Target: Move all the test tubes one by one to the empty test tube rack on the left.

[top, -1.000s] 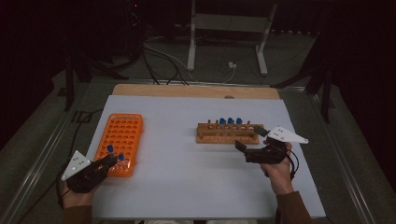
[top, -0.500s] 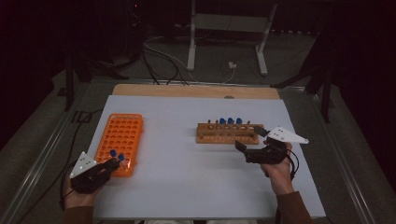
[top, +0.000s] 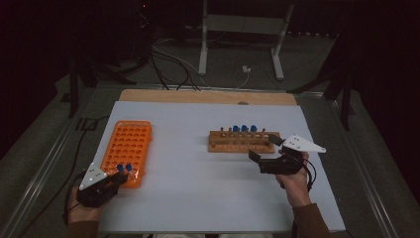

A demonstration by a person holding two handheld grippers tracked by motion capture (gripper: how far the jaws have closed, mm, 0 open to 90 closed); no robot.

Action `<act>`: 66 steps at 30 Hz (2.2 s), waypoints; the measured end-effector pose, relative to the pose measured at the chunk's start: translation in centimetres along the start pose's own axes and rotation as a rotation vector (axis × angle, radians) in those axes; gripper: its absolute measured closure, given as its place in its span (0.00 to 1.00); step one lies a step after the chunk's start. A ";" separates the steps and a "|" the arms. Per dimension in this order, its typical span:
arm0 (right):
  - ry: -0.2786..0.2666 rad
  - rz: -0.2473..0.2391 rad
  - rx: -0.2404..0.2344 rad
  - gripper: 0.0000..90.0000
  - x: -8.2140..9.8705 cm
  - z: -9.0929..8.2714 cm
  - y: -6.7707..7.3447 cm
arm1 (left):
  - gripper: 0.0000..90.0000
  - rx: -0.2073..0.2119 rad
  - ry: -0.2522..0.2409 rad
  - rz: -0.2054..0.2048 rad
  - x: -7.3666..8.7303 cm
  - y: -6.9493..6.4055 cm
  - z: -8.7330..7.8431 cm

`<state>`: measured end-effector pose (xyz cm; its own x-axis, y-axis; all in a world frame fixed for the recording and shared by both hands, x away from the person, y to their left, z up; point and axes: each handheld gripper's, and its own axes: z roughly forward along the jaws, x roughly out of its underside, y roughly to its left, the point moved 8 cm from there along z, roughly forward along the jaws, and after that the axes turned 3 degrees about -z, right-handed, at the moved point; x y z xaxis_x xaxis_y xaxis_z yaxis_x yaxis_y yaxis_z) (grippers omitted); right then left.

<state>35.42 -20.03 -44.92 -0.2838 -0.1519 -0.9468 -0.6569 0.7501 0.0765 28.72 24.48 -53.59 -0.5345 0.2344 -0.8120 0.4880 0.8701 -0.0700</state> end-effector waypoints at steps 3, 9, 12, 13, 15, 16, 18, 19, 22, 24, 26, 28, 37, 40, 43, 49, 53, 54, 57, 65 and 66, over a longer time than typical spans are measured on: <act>0.001 -0.001 0.000 0.02 0.0 0.0 0.0 | 0.87 0.002 0.004 -0.002 0.1 0.0 -0.1; 0.002 0.004 0.003 0.02 0.1 0.1 -0.1 | 0.84 0.017 -0.006 -0.024 0.1 -0.1 -0.1; 0.001 0.006 0.005 0.02 0.2 0.1 -0.3 | 0.78 0.017 -0.014 -0.027 0.1 -0.2 -0.2; 0.000 0.010 0.007 0.02 0.2 0.1 -0.3 | 0.74 0.008 -0.011 -0.027 0.1 -0.1 -0.2; -0.001 0.011 0.008 0.02 0.2 0.1 -0.5 | 0.69 0.008 -0.009 -0.033 0.2 0.0 -0.3; -0.001 0.011 0.009 0.02 0.2 0.1 -0.5 | 0.68 0.009 -0.010 -0.035 0.2 0.0 -0.3; -0.001 0.015 0.011 0.03 0.2 0.0 -0.6 | 0.64 0.017 -0.023 -0.034 0.0 -0.2 -0.6; -0.001 0.016 0.012 0.02 0.2 0.0 -0.6 | 0.62 0.022 -0.036 -0.035 -0.1 -0.3 -0.8; 0.001 0.017 0.016 0.03 0.3 0.0 -0.7 | 0.56 0.039 -0.073 -0.049 -0.6 -0.7 -1.4; 0.001 0.019 0.019 0.02 0.4 0.0 -0.8 | 0.48 0.029 -0.094 -0.057 -0.8 -0.8 -1.7; 0.002 0.021 0.023 0.02 0.4 0.0 -1.0 | 0.37 0.002 -0.109 -0.050 -1.0 -1.1 -1.9; 0.004 0.023 0.027 0.02 0.5 0.1 -1.1 | 0.28 -0.014 -0.134 -0.045 -1.5 -1.4 -2.1; 0.017 0.026 0.032 0.02 0.9 0.4 -1.3 | 0.12 0.016 -0.288 -0.075 -4.8 -2.7 -3.1; 0.019 0.025 0.039 0.02 0.8 0.5 -1.5 | 0.08 0.029 -0.300 -0.079 -5.5 -3.0 -2.6; 0.024 0.020 0.054 0.02 0.7 0.5 -2.0 | 0.03 0.027 -0.289 -0.075 -6.0 -3.3 -2.0; 0.060 0.001 0.092 0.03 1.2 1.3 -3.0 | 0.02 0.006 -0.289 -0.081 -6.7 -3.4 -1.3; 0.076 -0.002 0.109 0.05 1.4 2.0 -3.6 | 0.05 0.027 -0.296 -0.080 -7.2 -3.8 -0.9; 0.078 0.003 0.110 0.06 1.4 2.2 -3.8 | 0.08 0.035 -0.305 -0.090 -7.3 -3.9 -0.7; 0.096 0.018 0.116 0.06 1.5 2.8 -4.4 | 0.09 0.053 -0.306 -0.097 -7.4 -4.3 -0.2; 0.135 0.034 0.146 0.23 1.9 4.5 -6.0 | 0.09 0.105 -0.297 -0.084 -7.7 -6.0 1.0; 0.140 0.036 0.152 0.26 2.0 4.7 -6.1 | 0.08 0.102 -0.294 -0.083 -7.7 -6.2 1.2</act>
<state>42.18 -21.90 -48.77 -0.4069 -0.2032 -0.8906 -0.5349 0.8433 0.0519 30.65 16.79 -47.59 -0.3603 0.0167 -0.9327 0.5260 0.8294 -0.1883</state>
